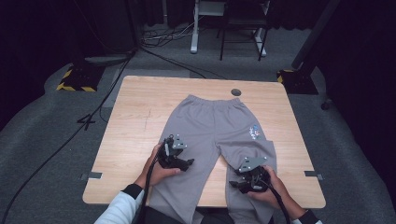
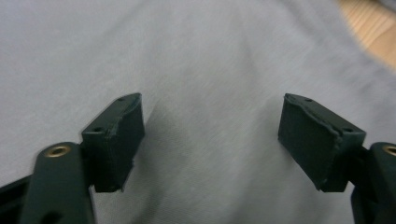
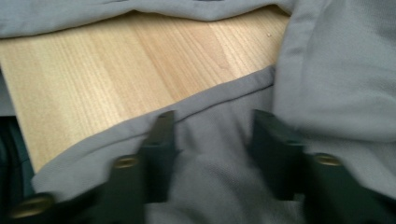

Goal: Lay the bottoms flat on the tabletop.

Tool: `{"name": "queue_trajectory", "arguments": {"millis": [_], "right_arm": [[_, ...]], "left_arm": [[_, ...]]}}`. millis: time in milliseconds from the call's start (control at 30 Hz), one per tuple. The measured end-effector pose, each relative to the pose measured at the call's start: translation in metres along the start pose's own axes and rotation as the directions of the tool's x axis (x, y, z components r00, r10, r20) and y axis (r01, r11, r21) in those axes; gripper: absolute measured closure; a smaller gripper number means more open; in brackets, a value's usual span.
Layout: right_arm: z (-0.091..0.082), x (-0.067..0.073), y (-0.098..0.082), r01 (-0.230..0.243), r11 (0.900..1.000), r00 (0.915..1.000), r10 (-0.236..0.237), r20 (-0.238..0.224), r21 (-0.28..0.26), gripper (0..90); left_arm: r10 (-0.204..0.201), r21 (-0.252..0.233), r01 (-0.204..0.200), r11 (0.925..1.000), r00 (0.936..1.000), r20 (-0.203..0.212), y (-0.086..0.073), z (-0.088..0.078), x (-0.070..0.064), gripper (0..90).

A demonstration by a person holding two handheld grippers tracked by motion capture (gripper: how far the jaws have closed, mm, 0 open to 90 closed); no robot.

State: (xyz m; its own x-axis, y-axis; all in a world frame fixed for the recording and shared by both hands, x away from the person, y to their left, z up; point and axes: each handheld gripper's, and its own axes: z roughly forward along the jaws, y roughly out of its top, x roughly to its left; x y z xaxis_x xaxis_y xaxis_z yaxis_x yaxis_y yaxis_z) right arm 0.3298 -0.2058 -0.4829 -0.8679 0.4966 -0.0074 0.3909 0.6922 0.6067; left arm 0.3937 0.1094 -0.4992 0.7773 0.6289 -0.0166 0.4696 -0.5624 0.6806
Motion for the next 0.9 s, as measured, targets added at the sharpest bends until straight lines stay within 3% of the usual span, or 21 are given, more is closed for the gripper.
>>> {"name": "queue_trajectory", "arguments": {"millis": [100,200,400,433,533,567,667,733,767,833,900], "right_arm": [[-0.001,0.004,-0.001,0.014,1.0,0.9998,-0.014,-0.017,-0.004,72.5],[-0.002,0.013,0.0,0.033,0.999,0.9975,-0.033,-0.063,0.0,78.1],[-0.002,0.049,0.001,0.134,0.991,0.9741,-0.13,-0.185,0.009,75.7],[-0.002,0.051,0.001,0.155,0.988,0.9678,-0.15,-0.202,0.008,73.0],[-0.004,0.059,0.001,0.177,0.984,0.9608,-0.172,-0.218,0.005,59.6],[-0.006,0.06,0.002,0.2,0.98,0.959,-0.196,-0.204,-0.002,55.1],[-0.015,0.049,0.004,0.177,0.983,0.9714,-0.182,-0.153,-0.046,46.8],[-0.023,0.033,0.005,0.124,0.989,0.9893,-0.129,-0.068,-0.076,44.0],[-0.027,0.023,0.005,0.105,0.991,0.9941,-0.107,-0.018,-0.088,43.4],[-0.032,-0.008,0.004,0.046,0.993,0.9954,-0.036,0.088,-0.105,43.0],[-0.035,-0.037,0.003,-0.026,0.989,0.9894,0.046,0.138,-0.145,43.3]], "left_arm": [[-0.004,-0.006,0.004,1.0,1.0,-0.003,-0.001,0.0,0.001,21.5],[-0.015,-0.023,0.015,0.9996,0.9996,-0.022,-0.003,0.0,-0.001,21.6],[-0.03,-0.022,0.029,0.9993,0.9992,-0.028,-0.008,-0.005,0.0,21.5],[-0.035,-0.023,0.034,0.9992,0.9988,-0.035,-0.01,-0.006,0.001,21.5],[-0.041,-0.019,0.04,0.999,0.9982,-0.045,-0.014,-0.01,0.0,21.5],[-0.039,-0.017,0.038,0.9991,0.9981,-0.047,-0.015,-0.011,0.0,21.5],[-0.042,-0.006,0.042,0.9991,0.9979,-0.049,-0.017,-0.015,-0.004,21.5],[-0.046,-0.002,0.046,0.9989,0.9977,-0.049,-0.019,-0.017,-0.005,21.5],[-0.052,-0.007,0.052,0.9986,0.9973,-0.051,-0.019,-0.017,-0.004,21.4],[-0.067,-0.009,0.066,0.9978,0.9958,-0.063,-0.015,-0.013,0.001,19.2],[-0.074,-0.001,0.075,0.9972,0.9936,-0.085,-0.008,-0.008,0.004,19.1]]}}
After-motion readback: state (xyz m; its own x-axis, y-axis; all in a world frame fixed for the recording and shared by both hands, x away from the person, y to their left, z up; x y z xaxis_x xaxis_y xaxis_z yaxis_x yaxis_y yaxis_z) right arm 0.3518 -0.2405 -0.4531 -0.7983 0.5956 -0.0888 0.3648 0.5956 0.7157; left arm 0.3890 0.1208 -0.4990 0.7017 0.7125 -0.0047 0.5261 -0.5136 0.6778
